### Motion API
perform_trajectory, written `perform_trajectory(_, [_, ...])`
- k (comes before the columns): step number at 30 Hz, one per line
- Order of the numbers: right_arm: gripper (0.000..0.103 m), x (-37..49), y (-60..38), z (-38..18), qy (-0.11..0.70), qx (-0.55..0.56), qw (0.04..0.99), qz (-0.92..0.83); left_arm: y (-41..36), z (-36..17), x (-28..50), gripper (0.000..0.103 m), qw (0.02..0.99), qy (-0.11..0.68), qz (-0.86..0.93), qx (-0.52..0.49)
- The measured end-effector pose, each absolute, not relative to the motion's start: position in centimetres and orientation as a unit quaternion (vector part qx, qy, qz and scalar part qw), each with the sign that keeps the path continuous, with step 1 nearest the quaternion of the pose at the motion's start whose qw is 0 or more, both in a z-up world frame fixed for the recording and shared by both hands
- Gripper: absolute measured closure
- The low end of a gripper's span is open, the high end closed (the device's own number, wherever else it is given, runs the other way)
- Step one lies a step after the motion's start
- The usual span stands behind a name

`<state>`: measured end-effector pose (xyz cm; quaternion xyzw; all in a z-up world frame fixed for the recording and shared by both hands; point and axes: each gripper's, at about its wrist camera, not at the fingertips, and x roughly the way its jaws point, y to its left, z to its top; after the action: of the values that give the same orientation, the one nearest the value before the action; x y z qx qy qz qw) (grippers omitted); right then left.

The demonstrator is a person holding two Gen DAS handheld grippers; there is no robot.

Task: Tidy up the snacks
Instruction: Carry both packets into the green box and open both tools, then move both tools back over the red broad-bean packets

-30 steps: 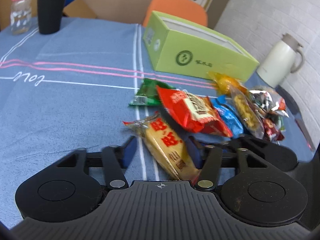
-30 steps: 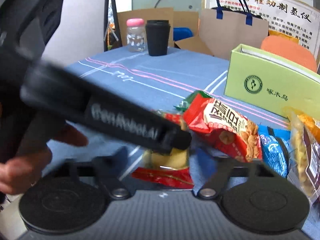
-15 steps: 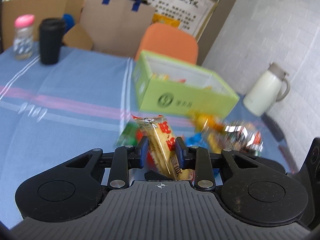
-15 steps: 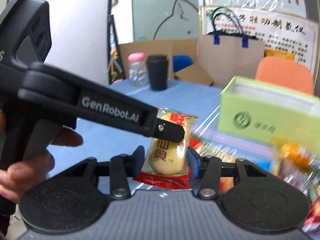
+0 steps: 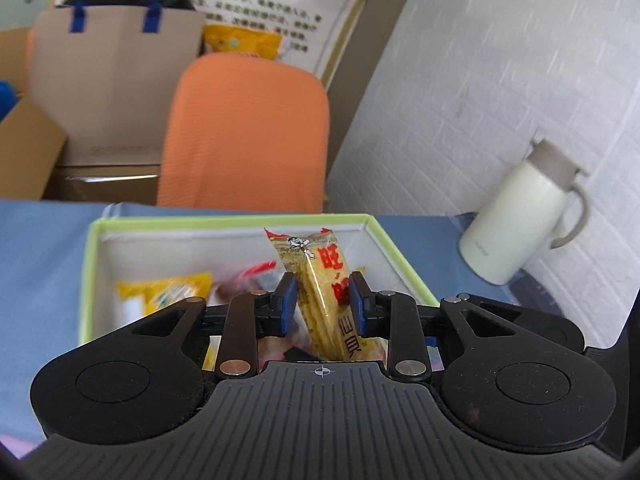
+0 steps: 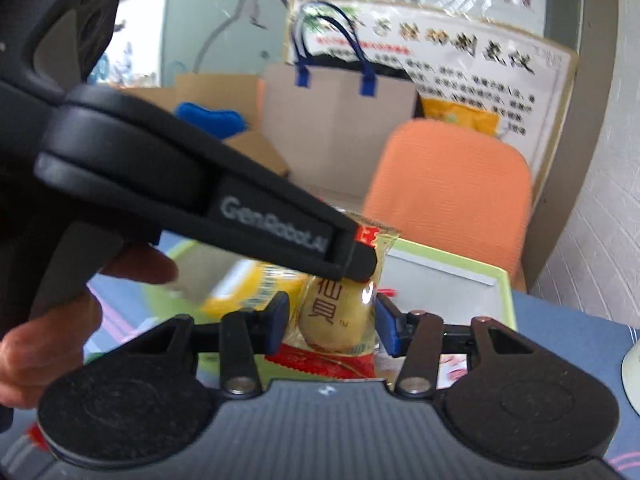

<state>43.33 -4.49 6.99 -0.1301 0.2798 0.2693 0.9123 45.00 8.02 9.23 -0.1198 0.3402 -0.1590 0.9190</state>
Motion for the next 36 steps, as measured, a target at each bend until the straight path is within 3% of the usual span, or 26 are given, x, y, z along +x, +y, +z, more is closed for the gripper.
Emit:
perform_trajectory(2, [0.046,44.7,-5.4,6.4,0.288,-0.123,0.912,0.264,7.2,8.3,47.3,0.095,0.914,0.353,-0.162,-0.116])
perform_trajectory(4, [0.041,44.9,-6.2,6.5,0.281,-0.119,0.918,0.255,6.8,7.9,48.2,0.079,0.915,0.355,-0.157,-0.110])
perform_trajectory(7, [0.033,43.0,-8.0,7.6,0.254,-0.097,0.929,0.250,7.5,8.6,46.6,0.074,0.926,0.330,-0.148,-0.103])
perform_trajectory(12, [0.011,37.3,-9.6,9.7,0.207,-0.072,0.939,0.264,9.7,10.9,40.4,0.062,0.941,0.287,-0.148,-0.105])
perform_trajectory(21, [0.010,25.5,-9.0,7.0,0.220,-0.050,0.931,0.286,9.7,8.9,27.5,0.043,0.957,0.275,-0.066,-0.060])
perform_trajectory(36, [0.009,17.0,-11.2,4.2,0.268,-0.005,0.932,0.244,9.3,5.4,18.7,0.041,0.953,0.295,0.003,-0.070])
